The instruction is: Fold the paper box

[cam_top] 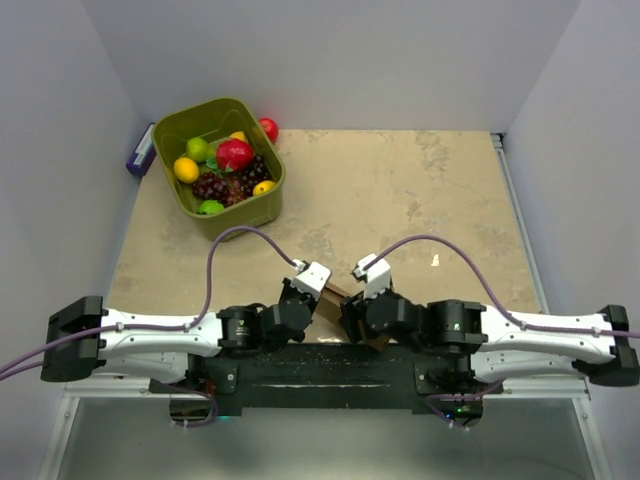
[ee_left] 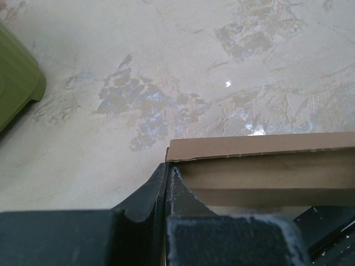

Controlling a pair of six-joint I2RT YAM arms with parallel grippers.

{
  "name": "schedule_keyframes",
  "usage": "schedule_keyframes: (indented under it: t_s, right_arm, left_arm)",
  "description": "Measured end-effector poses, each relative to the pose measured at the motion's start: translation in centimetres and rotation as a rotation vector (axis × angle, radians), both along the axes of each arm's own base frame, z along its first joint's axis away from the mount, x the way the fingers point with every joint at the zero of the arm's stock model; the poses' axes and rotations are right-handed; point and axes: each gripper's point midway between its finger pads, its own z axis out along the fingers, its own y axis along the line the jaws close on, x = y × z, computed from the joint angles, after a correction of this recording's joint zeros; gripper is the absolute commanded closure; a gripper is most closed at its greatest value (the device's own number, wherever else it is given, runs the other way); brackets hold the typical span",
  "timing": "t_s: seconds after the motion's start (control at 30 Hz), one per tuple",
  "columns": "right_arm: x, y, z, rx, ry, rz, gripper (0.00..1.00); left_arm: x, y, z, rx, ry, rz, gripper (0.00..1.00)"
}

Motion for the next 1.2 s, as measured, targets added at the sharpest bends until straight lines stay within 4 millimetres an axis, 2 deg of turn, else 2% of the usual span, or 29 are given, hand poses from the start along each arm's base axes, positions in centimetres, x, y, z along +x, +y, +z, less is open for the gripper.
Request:
schedule_keyframes:
  t_s: [0.1,0.37,0.63,0.8,0.93,1.07,1.1,1.2]
  right_arm:
    - [-0.3,0.6,-0.6,-0.061,-0.054,0.005,0.27]
    - [0.7,0.3,-0.8,-0.142,-0.173,-0.057,0.3]
    - [0.0,0.5,-2.3,-0.256,-0.25,-0.077,0.31]
    - [0.3,-0.1,-2.8,-0.31,-0.281,-0.143,0.38]
    - [0.6,-0.8,-3.2,-0.357,-0.308,-0.201,0.56]
    - [0.8,-1.0,-3.4,-0.378,-0.342,-0.253,0.62]
    - [0.8,-1.0,-3.4,-0.377,-0.347,-0.259,0.62]
    - [0.8,-1.1,-3.4,-0.368,-0.348,-0.269,0.63]
  left_arm:
    - [-0.1,-0.2,0.0,-0.005,0.003,-0.006,1.0]
    - [-0.2,-0.3,-0.1,-0.01,0.01,-0.015,1.0]
    - [-0.4,-0.6,-0.2,-0.015,0.019,-0.03,1.0]
    - [-0.5,-0.9,-0.1,-0.016,0.025,-0.04,1.0]
    - [-0.6,-1.1,-0.1,-0.018,0.031,-0.048,1.0]
    - [-0.5,-1.2,-0.1,-0.026,0.039,-0.047,1.0]
    - [-0.5,-1.2,-0.1,-0.029,0.042,-0.047,0.98]
    - [-0.7,-1.3,0.0,-0.028,0.051,-0.052,0.83]
